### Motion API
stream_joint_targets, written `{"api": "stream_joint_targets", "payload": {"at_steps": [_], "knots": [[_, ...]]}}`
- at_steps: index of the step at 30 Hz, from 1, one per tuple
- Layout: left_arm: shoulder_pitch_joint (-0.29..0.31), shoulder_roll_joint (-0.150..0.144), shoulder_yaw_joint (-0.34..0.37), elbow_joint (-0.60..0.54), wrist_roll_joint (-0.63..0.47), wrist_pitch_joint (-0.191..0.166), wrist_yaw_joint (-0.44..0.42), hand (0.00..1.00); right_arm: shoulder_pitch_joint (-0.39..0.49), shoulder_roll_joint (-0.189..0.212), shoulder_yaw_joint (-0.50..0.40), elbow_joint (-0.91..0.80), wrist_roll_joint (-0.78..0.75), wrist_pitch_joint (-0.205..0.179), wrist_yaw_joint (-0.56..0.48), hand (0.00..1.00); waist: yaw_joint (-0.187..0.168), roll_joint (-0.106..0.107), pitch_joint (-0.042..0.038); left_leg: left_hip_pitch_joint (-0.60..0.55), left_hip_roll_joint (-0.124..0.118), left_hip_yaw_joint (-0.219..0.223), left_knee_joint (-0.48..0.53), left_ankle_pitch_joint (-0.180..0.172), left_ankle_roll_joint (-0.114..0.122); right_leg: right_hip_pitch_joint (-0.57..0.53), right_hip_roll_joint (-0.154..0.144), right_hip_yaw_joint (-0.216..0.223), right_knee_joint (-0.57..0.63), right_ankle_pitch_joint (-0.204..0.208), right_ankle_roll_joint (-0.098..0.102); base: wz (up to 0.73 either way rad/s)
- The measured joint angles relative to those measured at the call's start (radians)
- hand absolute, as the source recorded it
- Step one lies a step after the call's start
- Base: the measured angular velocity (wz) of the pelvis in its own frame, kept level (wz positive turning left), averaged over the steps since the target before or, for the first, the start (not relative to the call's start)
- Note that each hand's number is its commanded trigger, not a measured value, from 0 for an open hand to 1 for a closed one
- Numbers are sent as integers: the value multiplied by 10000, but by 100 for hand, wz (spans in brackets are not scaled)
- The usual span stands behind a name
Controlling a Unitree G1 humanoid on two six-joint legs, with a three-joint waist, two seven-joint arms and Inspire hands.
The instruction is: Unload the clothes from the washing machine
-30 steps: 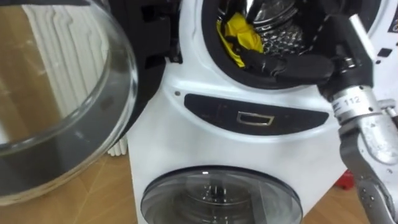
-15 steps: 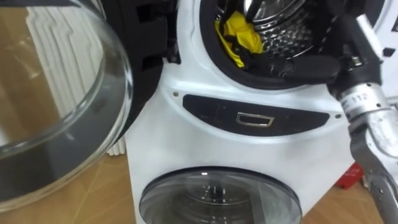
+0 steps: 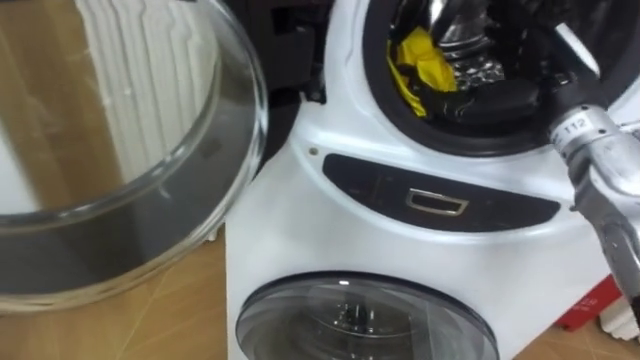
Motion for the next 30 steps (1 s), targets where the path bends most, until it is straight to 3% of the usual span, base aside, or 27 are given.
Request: {"api": "stream_joint_targets", "payload": {"at_steps": [4, 19, 25, 30], "knots": [[-15, 148, 88, 69, 7, 4, -18, 0, -292, -65, 150, 326, -520, 2, 51, 0, 80, -113, 17, 19, 4, -2, 12, 3, 1, 20, -11, -20, -7, -2, 1, 0], [-15, 146, 97, 113, 17, 300, -488, 0, -1023, -339, 658, 1068, -1407, 229, 718, 0, 437, -94, 38, 95, 18, -94, -43, 25, -79, 129, 4, -126, 12, -60, -91, 1], [-101, 61, 197, 141, 10, 640, -696, 0, -1519, -497, 599, 2010, -1593, 410, 1245, 0, 280, -126, 15, 15, 10, -248, -11, 17, -91, 122, 13, -193, 14, -63, -92, 7], [-180, 59, 195, 87, 4, 912, -695, 0, -1598, -498, 91, 2775, -1589, 546, 1867, 0, 139, -177, -28, -36, 3, -575, 112, 19, -87, 230, -3, -529, -15, -68, -83, 18]]}}
